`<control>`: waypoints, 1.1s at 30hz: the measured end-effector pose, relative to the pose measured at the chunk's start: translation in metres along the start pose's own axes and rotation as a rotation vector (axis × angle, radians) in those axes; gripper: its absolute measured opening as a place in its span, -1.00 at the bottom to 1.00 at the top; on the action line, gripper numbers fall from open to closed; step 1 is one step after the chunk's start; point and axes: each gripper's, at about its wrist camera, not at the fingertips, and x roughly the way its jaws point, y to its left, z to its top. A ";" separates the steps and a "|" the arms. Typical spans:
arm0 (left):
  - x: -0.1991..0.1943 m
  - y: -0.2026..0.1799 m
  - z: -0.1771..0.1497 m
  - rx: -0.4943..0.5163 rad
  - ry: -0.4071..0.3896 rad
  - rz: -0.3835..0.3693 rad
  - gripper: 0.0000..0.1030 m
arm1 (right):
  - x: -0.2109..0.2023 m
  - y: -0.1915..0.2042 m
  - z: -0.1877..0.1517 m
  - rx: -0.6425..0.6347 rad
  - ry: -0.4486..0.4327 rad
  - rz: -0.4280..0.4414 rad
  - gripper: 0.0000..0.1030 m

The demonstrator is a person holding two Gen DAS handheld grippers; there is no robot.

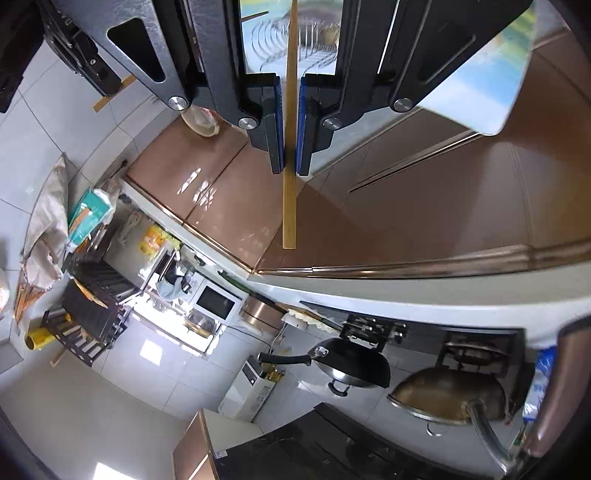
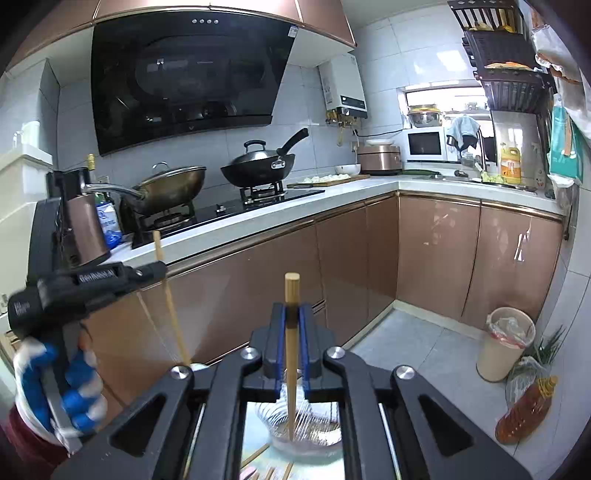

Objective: Organize utensils
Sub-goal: 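Lift held chopsticks and carry them over the wire holder with both tools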

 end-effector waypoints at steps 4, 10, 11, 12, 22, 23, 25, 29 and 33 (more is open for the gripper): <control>0.036 0.004 -0.024 0.018 -0.042 0.034 -0.89 | 0.030 -0.008 -0.009 -0.019 0.004 -0.030 -0.87; 0.084 0.011 -0.061 0.037 -0.033 0.067 -0.89 | 0.072 -0.025 -0.038 -0.008 0.035 -0.062 -0.88; 0.091 0.012 -0.067 0.041 -0.029 0.076 -0.89 | 0.079 -0.029 -0.045 0.000 0.046 -0.059 -0.87; 0.098 0.014 -0.073 0.045 -0.026 0.085 -0.89 | 0.085 -0.032 -0.051 0.004 0.056 -0.058 -0.88; 0.127 0.021 -0.108 0.107 -0.057 0.186 -0.88 | 0.116 -0.046 -0.101 0.039 0.099 -0.053 -0.87; 0.126 0.022 -0.109 0.112 -0.060 0.190 -0.88 | 0.115 -0.047 -0.102 0.042 0.095 -0.055 -0.87; 0.126 0.021 -0.113 0.127 -0.071 0.204 -0.87 | 0.110 -0.049 -0.105 0.051 0.090 -0.055 -0.87; 0.122 0.024 -0.117 0.137 -0.090 0.227 -0.86 | 0.101 -0.051 -0.107 0.062 0.086 -0.050 -0.87; 0.115 0.021 -0.122 0.174 -0.110 0.249 -0.85 | 0.092 -0.051 -0.111 0.067 0.080 -0.049 -0.87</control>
